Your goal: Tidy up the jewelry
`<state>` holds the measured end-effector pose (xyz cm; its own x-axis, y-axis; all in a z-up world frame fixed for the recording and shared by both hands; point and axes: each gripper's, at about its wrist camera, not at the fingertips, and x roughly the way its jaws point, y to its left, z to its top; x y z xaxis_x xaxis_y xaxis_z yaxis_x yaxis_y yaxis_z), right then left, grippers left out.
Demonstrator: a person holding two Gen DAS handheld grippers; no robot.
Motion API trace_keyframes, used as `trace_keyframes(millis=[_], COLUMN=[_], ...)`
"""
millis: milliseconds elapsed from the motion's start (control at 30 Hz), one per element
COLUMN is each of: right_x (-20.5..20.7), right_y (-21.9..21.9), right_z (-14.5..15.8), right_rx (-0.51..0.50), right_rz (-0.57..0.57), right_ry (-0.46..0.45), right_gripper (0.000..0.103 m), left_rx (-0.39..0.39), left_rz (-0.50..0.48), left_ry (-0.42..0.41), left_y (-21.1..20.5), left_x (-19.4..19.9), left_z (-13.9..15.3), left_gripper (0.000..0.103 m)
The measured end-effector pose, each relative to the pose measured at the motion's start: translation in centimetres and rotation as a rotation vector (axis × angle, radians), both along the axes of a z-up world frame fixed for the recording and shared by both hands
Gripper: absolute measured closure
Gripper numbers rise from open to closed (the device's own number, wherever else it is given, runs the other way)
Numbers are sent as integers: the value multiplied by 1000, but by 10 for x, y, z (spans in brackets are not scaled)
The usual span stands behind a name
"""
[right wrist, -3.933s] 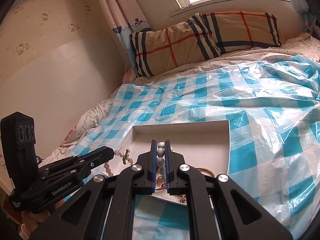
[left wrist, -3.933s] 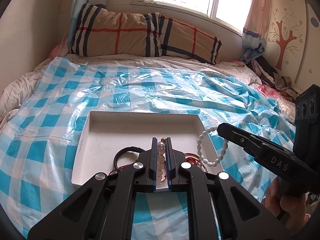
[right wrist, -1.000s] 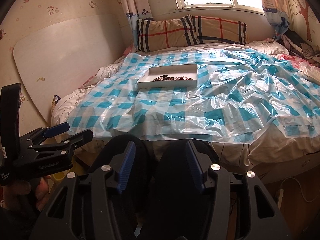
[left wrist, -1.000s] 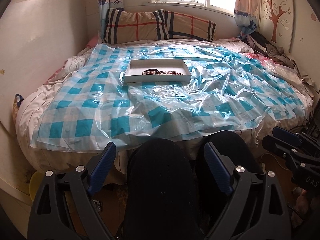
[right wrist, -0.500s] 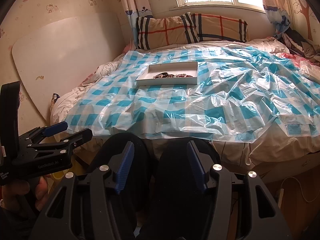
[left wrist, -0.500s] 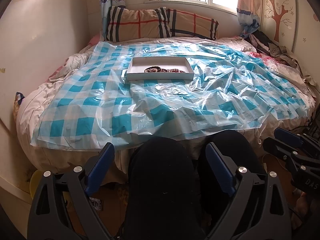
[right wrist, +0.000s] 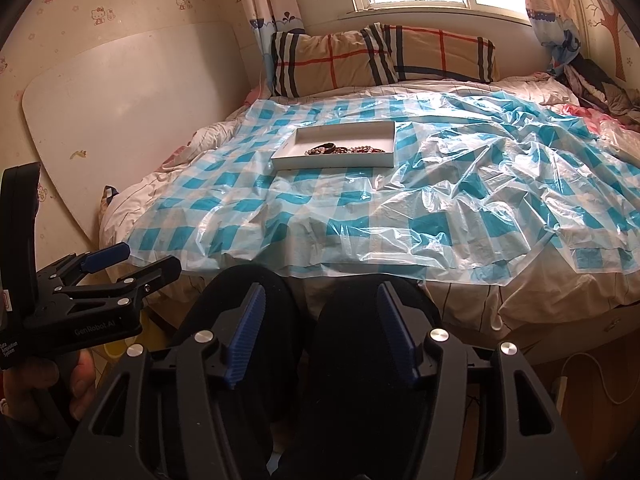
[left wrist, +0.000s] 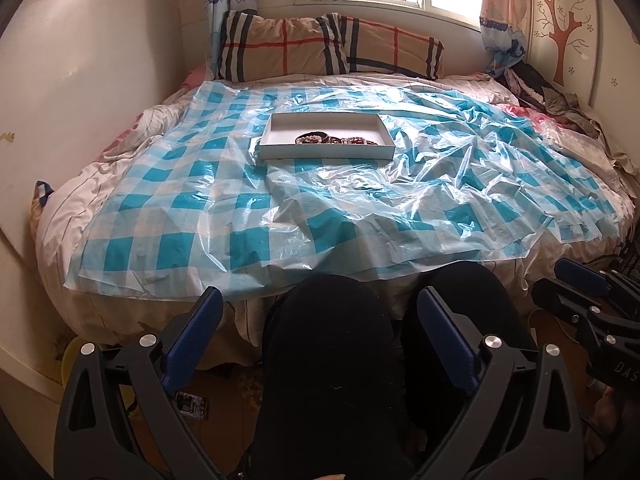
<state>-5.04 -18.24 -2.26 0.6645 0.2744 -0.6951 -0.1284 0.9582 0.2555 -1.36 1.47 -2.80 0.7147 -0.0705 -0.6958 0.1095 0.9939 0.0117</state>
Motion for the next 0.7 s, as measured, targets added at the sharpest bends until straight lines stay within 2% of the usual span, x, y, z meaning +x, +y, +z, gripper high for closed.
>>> trace_keyframes(millis=[700], right_x=[0], right_y=[1], right_z=[1], right_rx=[-1], right_rz=[-1], right_ry=[1], right_gripper=[45], left_rx=[3], left_rz=[2], left_ry=[2], left_y=[0], left_x=[0], left_z=[0], left_gripper=[8])
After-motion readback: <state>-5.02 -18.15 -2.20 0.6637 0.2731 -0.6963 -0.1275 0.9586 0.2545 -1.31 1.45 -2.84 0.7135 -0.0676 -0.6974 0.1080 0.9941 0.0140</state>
